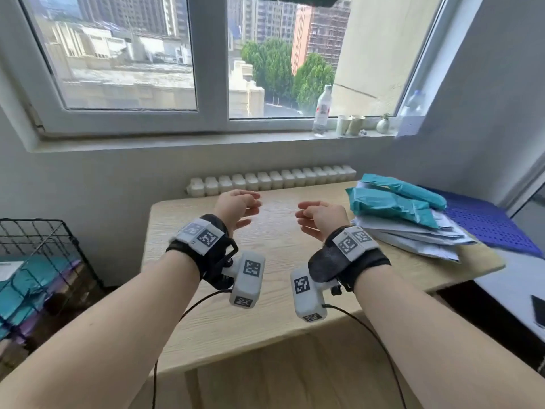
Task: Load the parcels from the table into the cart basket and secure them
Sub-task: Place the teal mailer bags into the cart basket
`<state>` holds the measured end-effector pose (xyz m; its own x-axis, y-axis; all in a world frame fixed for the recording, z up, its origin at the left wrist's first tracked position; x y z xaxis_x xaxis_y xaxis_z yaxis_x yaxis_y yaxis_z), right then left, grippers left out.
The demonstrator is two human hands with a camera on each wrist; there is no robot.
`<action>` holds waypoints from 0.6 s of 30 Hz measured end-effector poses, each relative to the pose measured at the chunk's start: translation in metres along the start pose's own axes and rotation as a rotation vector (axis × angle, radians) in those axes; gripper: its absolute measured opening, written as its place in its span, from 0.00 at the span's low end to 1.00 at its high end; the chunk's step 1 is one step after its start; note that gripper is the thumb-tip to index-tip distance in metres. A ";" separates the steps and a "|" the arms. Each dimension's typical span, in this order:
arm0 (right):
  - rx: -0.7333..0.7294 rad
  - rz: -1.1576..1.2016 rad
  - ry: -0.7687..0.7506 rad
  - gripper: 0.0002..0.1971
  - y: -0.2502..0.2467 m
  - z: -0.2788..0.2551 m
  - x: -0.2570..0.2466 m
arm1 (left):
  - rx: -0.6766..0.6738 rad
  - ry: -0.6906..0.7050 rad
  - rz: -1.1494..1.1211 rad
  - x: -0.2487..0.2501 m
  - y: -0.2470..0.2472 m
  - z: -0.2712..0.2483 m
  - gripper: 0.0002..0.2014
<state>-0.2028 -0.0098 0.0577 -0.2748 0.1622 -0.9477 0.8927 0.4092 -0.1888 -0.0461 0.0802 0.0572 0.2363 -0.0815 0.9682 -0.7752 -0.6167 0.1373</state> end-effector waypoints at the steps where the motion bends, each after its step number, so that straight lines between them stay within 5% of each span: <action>1: 0.010 -0.002 0.004 0.13 -0.018 0.006 0.004 | -0.010 -0.007 0.001 -0.005 0.018 0.003 0.10; 9: 0.068 -0.002 0.077 0.13 -0.139 0.058 0.037 | -0.032 -0.102 0.010 -0.039 0.138 0.037 0.11; 18: 0.175 0.068 0.154 0.16 -0.214 0.154 0.052 | -0.087 -0.168 0.065 -0.058 0.237 0.130 0.11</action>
<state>-0.3534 -0.2272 0.0089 -0.2509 0.3245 -0.9120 0.9557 0.2327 -0.1801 -0.1679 -0.1630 0.0066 0.2732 -0.2530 0.9281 -0.8381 -0.5361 0.1006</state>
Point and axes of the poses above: each hand's wrist, its own z-axis towards the middle knuckle, its own y-axis out of the palm, x = y × z, the point moved 4 cm from there along z, towards the middle knuckle, and after that the axes turned 8 degrees about -z, right-handed, at the moved point
